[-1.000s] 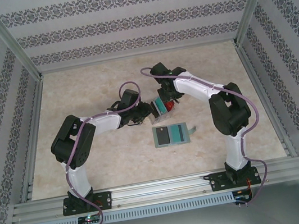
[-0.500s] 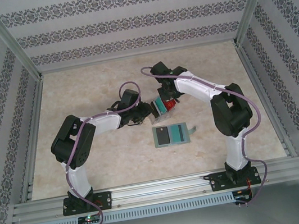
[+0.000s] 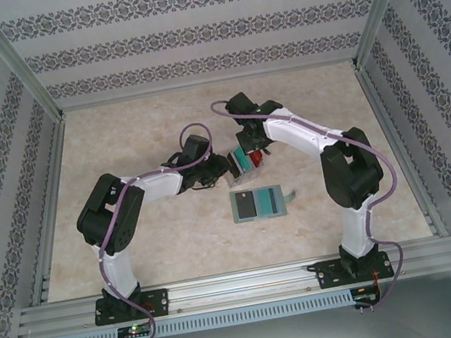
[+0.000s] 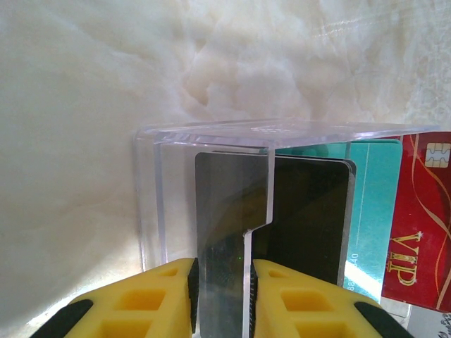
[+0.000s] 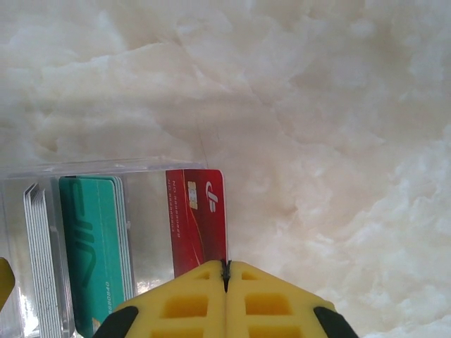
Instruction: Put the credit cards into the card holder
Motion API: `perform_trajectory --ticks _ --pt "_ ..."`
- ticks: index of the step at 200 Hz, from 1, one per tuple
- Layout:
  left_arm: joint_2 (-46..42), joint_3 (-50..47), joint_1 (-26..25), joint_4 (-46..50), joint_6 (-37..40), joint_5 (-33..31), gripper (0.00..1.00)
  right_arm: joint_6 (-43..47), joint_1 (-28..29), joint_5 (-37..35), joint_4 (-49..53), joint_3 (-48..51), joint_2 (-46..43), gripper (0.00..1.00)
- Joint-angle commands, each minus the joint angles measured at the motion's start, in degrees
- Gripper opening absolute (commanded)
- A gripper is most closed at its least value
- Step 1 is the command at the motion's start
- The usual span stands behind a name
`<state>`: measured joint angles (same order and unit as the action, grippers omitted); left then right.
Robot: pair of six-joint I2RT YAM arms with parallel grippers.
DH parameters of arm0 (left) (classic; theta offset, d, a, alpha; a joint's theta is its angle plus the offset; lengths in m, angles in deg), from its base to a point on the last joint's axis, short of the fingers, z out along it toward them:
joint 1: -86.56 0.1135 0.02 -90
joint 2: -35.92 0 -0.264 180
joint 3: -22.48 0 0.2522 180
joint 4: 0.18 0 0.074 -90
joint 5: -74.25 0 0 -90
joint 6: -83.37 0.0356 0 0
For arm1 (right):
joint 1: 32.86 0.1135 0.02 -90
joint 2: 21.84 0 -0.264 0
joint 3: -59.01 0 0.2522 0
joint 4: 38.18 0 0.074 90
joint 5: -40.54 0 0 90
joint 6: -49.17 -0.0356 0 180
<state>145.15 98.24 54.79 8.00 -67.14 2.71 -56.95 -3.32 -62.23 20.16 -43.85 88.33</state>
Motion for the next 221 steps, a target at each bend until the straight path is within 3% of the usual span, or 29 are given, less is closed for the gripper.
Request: perform_trajectory --ticks 1,127,221 --pt "-0.86 -1.07 0.39 1.72 -0.59 -0.36 0.27 0.13 0.16 -1.45 1.38 0.59 -2.40 0.05" --pt "-2.68 -1.29 0.39 1.22 0.37 -0.23 0.31 -4.96 -0.39 12.51 -1.76 2.50 -7.35 0.00" --pt "-7.83 -1.85 0.39 1.72 1.93 -0.58 0.41 -17.27 2.87 -1.60 -1.59 7.12 -16.47 0.00"
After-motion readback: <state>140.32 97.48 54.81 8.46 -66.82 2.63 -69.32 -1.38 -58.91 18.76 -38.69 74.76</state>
